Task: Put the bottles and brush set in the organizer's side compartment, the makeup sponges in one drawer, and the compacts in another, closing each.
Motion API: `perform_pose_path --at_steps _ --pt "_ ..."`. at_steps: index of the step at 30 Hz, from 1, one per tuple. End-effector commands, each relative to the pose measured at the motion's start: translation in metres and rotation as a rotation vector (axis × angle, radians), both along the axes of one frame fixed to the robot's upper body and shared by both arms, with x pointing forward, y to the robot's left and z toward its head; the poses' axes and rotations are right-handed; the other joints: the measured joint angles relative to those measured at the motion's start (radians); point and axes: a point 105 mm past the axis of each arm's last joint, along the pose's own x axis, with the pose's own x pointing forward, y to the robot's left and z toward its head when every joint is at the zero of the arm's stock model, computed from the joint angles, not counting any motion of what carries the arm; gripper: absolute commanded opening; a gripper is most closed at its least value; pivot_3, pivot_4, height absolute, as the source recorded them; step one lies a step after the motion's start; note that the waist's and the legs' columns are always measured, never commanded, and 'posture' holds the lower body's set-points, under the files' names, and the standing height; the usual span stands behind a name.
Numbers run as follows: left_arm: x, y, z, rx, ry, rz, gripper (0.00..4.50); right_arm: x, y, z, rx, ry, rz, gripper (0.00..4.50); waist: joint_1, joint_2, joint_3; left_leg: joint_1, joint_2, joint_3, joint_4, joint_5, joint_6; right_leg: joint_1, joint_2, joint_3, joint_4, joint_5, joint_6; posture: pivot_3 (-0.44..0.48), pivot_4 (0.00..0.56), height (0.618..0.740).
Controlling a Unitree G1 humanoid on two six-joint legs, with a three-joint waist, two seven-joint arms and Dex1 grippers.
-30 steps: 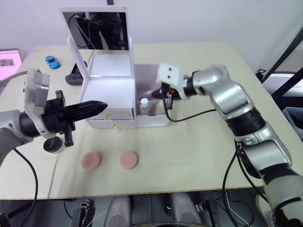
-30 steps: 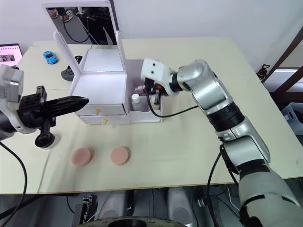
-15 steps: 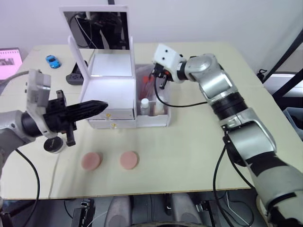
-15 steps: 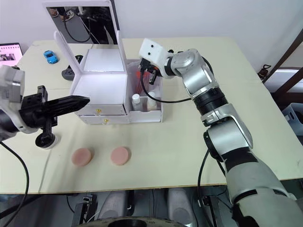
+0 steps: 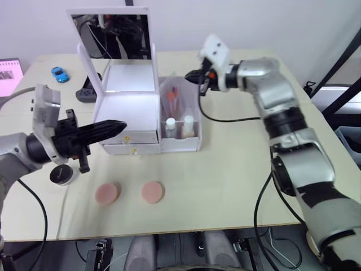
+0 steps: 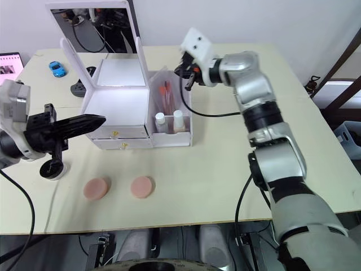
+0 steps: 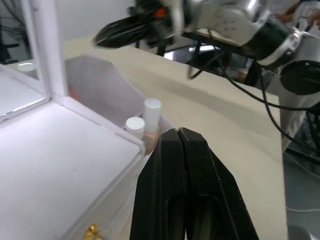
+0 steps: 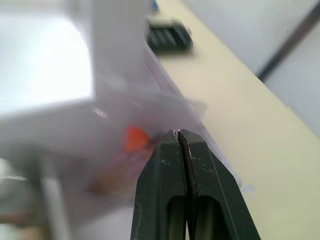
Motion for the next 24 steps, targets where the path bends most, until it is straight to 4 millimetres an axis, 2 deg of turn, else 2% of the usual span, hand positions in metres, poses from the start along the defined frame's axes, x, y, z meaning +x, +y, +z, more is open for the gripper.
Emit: perform_pose_path --at_steps 1,2,4,7,9,12,15,21,24 --pt "0.007 0.018 0.011 -0.022 -0.033 0.072 0.54 -0.018 -0.031 0.018 0.067 -0.04 0.026 0.58 0.003 0.0 0.0 0.0 0.0 0.0 0.0 0.0 0.0 0.001 0.0 0.0 0.0 0.0 0.0 0.0 0.15 0.725" --pt "0.009 0.023 0.01 -0.024 -0.036 0.092 0.84 -0.021 -0.04 0.015 0.075 -0.042 0.025 0.9 0.003 0.0 0.0 0.001 0.0 0.0 0.0 0.0 0.0 0.002 0.0 0.0 0.0 0.0 0.0 0.0 0.15 0.725" --pt "0.016 0.036 0.007 0.003 -0.059 0.141 1.88 -0.024 -0.062 0.008 0.113 -0.033 -0.016 1.91 0.0 0.0 0.0 0.002 0.0 0.0 0.0 0.0 0.0 0.002 0.0 0.0 -0.001 0.0 0.0 0.0 0.15 0.725" --pt "0.029 0.071 0.001 0.05 -0.099 0.266 3.45 -0.032 -0.108 -0.01 0.124 -0.034 -0.122 3.47 -0.001 0.0 0.0 0.003 0.0 0.001 0.0 0.0 0.0 0.002 0.0 0.0 0.0 0.0 0.0 0.0 0.15 0.725" --pt "0.033 0.093 -0.003 0.056 -0.102 0.333 4.44 -0.04 -0.128 -0.019 0.152 -0.025 -0.168 4.43 0.0 0.001 0.001 0.002 0.0 0.001 0.0 0.0 0.0 0.002 0.0 0.0 -0.001 0.0 0.0 0.0 0.15 0.725" --pt "0.035 0.123 -0.01 0.046 -0.091 0.413 4.48 -0.052 -0.149 -0.034 0.165 0.003 -0.215 4.47 -0.009 0.001 0.001 0.002 0.0 0.002 -0.001 0.0 0.0 0.001 0.0 0.0 -0.001 0.0 0.0 0.0 0.15 0.725" --pt "0.031 0.161 -0.027 0.072 -0.07 0.532 4.48 -0.065 -0.176 -0.058 0.186 0.043 -0.302 4.47 -0.009 0.001 0.0 0.003 0.001 0.002 -0.001 0.0 0.0 0.001 0.0 0.0 -0.001 0.0 0.0 0.0 0.15 0.725" --pt "0.015 0.21 -0.044 0.129 -0.091 0.722 4.48 -0.084 -0.221 -0.09 0.239 0.072 -0.486 4.47 -0.005 0.001 0.0 0.003 0.001 0.004 0.0 0.0 0.0 0.001 -0.002 0.0 -0.001 0.0 0.0 0.0 0.15 0.725" --pt "0.008 0.223 -0.048 0.158 -0.104 0.775 4.48 -0.089 -0.234 -0.1 0.248 0.067 -0.549 4.47 -0.005 0.0 0.0 0.003 0.001 0.005 0.0 0.0 0.0 0.001 -0.003 0.0 -0.001 0.0 0.0 0.0 0.15 0.725"
